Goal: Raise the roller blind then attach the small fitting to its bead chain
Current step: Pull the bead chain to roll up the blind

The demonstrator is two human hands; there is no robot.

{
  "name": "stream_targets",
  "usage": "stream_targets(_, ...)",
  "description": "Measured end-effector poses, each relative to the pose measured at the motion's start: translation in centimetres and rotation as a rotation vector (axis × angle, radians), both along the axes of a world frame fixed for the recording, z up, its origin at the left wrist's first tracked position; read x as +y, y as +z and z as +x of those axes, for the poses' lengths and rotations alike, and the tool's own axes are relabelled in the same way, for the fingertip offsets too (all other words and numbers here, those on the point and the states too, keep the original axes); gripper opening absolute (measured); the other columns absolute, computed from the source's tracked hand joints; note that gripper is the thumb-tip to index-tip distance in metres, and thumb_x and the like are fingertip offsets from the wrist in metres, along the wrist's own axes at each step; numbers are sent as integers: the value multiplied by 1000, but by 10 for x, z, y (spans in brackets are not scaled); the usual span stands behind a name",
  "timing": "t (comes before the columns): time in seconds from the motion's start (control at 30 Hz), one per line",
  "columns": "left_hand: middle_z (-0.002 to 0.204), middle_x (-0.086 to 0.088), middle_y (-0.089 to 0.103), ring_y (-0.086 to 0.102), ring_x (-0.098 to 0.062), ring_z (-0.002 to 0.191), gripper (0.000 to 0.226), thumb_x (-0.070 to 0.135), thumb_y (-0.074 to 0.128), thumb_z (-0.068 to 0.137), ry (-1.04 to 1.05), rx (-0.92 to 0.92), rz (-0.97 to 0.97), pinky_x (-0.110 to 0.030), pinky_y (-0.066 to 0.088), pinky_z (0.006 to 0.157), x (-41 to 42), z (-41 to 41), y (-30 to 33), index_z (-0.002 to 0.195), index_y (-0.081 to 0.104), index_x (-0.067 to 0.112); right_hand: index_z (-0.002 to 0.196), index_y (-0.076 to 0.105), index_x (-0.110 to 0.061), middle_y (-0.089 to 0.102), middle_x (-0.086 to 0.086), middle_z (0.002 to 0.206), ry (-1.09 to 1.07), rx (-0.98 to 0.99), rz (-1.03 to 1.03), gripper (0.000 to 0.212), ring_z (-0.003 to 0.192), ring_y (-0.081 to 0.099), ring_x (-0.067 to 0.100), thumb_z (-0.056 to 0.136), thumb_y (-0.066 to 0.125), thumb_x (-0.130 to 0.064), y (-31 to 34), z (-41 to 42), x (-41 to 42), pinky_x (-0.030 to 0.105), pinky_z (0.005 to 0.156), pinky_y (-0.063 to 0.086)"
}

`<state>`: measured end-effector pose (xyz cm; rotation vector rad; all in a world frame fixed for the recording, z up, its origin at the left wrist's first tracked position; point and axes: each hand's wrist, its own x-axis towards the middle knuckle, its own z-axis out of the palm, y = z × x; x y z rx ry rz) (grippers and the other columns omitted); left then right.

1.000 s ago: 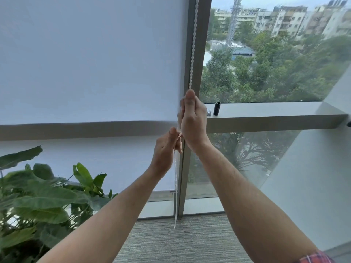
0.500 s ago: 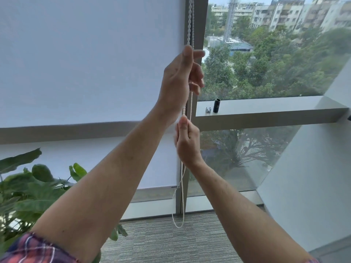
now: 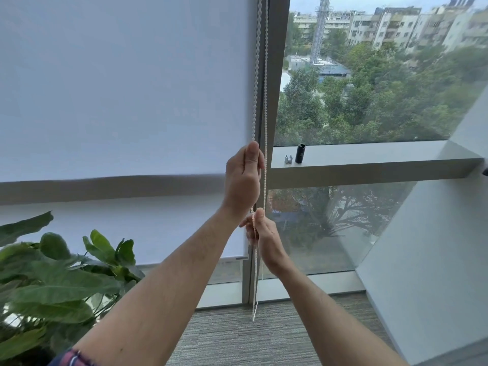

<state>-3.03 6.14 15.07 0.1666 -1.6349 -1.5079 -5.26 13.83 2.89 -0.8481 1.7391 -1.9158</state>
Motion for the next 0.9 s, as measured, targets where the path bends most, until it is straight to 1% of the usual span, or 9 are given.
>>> stream_targets(0.1, 46, 12, 38, 31, -7, 40, 45, 37, 38, 103, 0, -22, 6, -22, 27, 41, 0, 1, -9, 60, 51, 30, 94, 67, -12, 63, 14, 80, -58, 28, 13, 62, 73, 59, 18, 100, 21, -52, 20, -15, -6, 27, 68, 47)
stream_targets(0.17, 46, 13, 40, 33, -6, 41, 46, 38, 39, 102, -5, -53, 47, -21, 29, 44, 1, 2, -19, 58, 52, 29, 95, 68, -12, 70, 5, 83, -85, 52, -51, 58, 76, 64, 15, 106, 21, -45, 42, -25, -10, 29, 72, 52)
stream_targets(0.23, 48, 12, 41, 34, -10, 44, 46, 35, 39, 101, -6, -66, 78, -25, 29, 45, 2, 4, -32, 61, 53, 17, 95, 69, -15, 72, -6, 78, -98, 76, -120, 52, 73, 67, 7, 109, 24, -38, 71, -32, -13, 22, 68, 53)
stream_targets(0.33, 51, 4, 38, 31, -15, 46, 44, 33, 38, 101, -18, -114, 95, -28, 26, 46, 5, 11, -53, 64, 48, 11, 99, 67, -13, 67, 6, 82, -62, 76, -202, 47, 75, 65, 18, 109, 28, -37, 119, -35, -19, 32, 74, 55)
stream_targets(0.4, 49, 6, 36, 29, -11, 43, 41, 36, 39, 100, -36, -155, 118, -26, 25, 43, 10, 16, -62, 62, 48, 22, 104, 65, -7, 63, 10, 79, 20, 78, -271, 46, 68, 60, 21, 109, 28, -35, 147, -32, -22, 35, 67, 53)
stream_targets(0.47, 47, 9, 36, 28, -8, 41, 44, 37, 38, 100, -47, -177, 131, -23, 23, 40, 14, 19, -68, 58, 48, 27, 107, 63, -6, 55, 5, 69, 77, 72, -327, 45, 54, 49, 17, 109, 26, -33, 167, -27, -27, 29, 49, 44)
stream_targets(0.6, 44, 11, 35, 27, -6, 38, 48, 31, 36, 102, -76, -172, 143, -21, 22, 38, 20, 23, -73, 56, 49, 29, 81, 55, -14, 33, -11, 51, 55, 15, -396, 45, 40, 25, 6, 110, 25, -32, 179, -13, -37, 17, 40, 20)
stream_targets(0.77, 43, 12, 34, 27, -5, 37, 49, 26, 35, 101, -114, -172, 121, -20, 22, 37, 21, 26, -72, 55, 52, 32, 65, 42, -24, 32, -8, 51, -119, 180, -459, 43, 40, 26, 8, 105, 33, -34, 170, -2, -37, 21, 40, 21)
stream_targets(0.9, 49, 12, 35, 30, -6, 42, 48, 44, 35, 101, -230, -128, 195, -25, 24, 42, 21, 29, -72, 62, 59, 32, 62, 44, -30, 34, -17, 52, -186, 239, -474, 44, 42, 28, 6, 105, 36, -27, 168, -2, -33, 23, 42, 23)
